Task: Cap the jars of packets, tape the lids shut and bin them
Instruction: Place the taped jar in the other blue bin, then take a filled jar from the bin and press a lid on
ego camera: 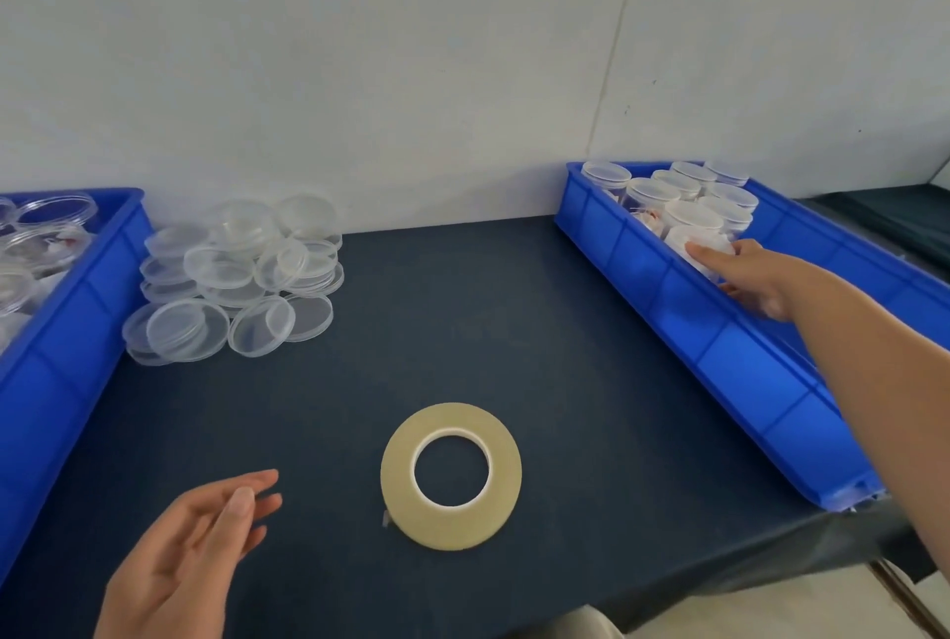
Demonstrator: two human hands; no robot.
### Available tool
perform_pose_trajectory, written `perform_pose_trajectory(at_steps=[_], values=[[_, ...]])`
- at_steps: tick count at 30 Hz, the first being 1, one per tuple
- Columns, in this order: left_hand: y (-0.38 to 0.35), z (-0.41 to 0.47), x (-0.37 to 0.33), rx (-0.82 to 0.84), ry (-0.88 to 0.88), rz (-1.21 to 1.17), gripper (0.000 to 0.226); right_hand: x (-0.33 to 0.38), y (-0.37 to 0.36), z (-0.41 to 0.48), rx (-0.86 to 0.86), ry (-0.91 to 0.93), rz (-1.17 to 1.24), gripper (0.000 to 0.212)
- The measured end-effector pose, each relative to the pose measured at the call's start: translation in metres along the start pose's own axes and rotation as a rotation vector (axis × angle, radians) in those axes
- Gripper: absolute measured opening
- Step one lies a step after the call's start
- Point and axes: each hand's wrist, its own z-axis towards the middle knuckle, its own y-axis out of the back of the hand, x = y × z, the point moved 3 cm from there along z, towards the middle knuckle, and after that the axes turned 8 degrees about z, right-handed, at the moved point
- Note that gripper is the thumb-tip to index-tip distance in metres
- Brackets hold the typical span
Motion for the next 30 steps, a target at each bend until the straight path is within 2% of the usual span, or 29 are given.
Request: perform_pose_trajectory(at_steps=[3,5,7,9,12,16,18,21,23,24,26,28,30], values=[[0.002,-0.004,-0.005,0.003,-0.007,0.011,0.020,0.004,0.003,-0.014,-0.053,-0.024,-0.142,0.112],[0.009,-0.006,-0.008,0.012,-0.026,0.046,0.019,0.014,0.009,-0.030,-0.144,-0.021,-0.324,0.122],[0.016,-0.009,-0.005,0.009,-0.021,0.073,0.021,0.030,0.010,-0.043,-0.308,0.138,-0.481,0.121],[0.020,-0.012,0.001,0.000,0.013,0.083,0.021,0.048,-0.008,-0.070,-0.365,0.401,-0.434,0.099],[0.021,-0.018,0.004,0.013,0.024,0.086,0.019,0.054,-0.065,-0.139,-0.166,0.731,-0.179,0.052],[0.023,-0.030,-0.005,0.085,-0.050,0.147,0.029,0.000,-0.162,-0.231,0.248,0.967,-0.157,0.031],[0.032,-0.037,-0.012,0.090,-0.096,0.280,0.039,-0.038,-0.201,-0.255,0.318,1.007,-0.175,0.024],[0.054,-0.046,-0.025,0.235,-0.161,0.507,0.060,-0.081,-0.234,-0.263,0.280,1.113,-0.249,0.022],[0.071,-0.044,-0.038,0.293,-0.231,0.704,0.065,-0.094,-0.244,-0.260,0.257,1.204,-0.335,0.028],[0.083,-0.039,-0.045,0.262,-0.262,0.788,0.066,-0.098,-0.247,-0.258,0.248,1.245,-0.370,0.034],[0.112,-0.017,-0.059,0.085,-0.292,0.910,0.061,-0.098,-0.251,-0.257,0.238,1.303,-0.379,0.046],[0.146,0.015,-0.071,-0.126,-0.270,0.954,0.043,-0.097,-0.254,-0.259,0.226,1.348,-0.382,0.060],[0.180,0.051,-0.077,-0.239,-0.210,1.029,0.017,-0.097,-0.254,-0.261,0.219,1.375,-0.398,0.074]])
